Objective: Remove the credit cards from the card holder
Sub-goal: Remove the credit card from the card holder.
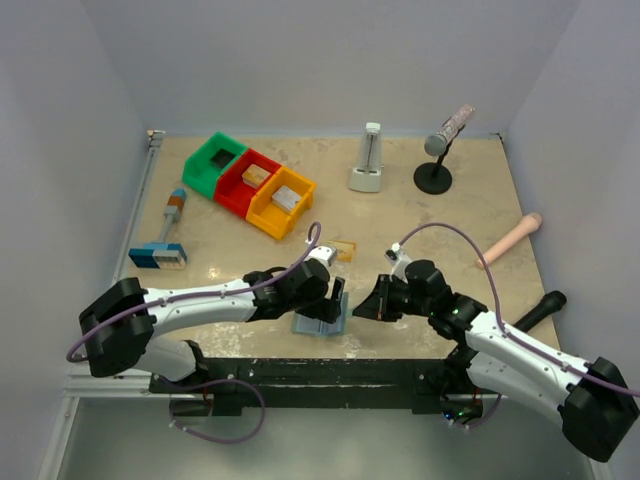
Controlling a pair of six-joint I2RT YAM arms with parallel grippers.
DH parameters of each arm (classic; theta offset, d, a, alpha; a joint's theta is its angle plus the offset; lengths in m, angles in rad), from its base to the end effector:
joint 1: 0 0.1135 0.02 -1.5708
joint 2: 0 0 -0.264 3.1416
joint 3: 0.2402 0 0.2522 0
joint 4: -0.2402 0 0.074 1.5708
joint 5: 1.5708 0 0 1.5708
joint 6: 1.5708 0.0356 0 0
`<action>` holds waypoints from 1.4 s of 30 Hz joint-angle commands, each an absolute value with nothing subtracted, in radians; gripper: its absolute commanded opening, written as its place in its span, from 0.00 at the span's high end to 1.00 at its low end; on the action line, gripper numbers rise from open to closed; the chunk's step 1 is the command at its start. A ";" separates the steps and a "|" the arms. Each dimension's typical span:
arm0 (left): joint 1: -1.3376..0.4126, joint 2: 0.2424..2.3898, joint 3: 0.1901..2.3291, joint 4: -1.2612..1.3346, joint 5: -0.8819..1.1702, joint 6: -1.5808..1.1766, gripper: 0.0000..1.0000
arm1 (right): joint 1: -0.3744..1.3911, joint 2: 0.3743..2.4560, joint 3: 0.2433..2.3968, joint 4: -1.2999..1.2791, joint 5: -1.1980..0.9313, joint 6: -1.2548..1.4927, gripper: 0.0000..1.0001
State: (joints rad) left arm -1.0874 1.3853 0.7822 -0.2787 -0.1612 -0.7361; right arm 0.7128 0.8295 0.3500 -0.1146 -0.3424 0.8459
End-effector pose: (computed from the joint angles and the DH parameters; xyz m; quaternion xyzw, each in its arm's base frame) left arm 0.1336 -0.2421 0.1992 0.1372 0.9285 -0.2197 0.2660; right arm 0.1252 0.1240 0.1883 -0.0219 0.8736 0.4319 0.2231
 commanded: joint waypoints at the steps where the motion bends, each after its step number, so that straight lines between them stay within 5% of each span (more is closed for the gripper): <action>1: -1.094 1.401 0.827 -0.268 -0.172 -0.710 0.13 | 0.726 0.811 0.408 -0.112 -0.365 0.854 1.00; 16: -1.092 1.408 0.822 -0.325 -0.230 -0.721 0.22 | 0.730 0.815 0.400 -0.121 -0.357 0.851 1.00; 42: -1.095 1.358 0.808 -0.256 -0.178 -0.724 0.17 | 0.735 0.822 0.423 -0.124 -0.365 0.848 1.00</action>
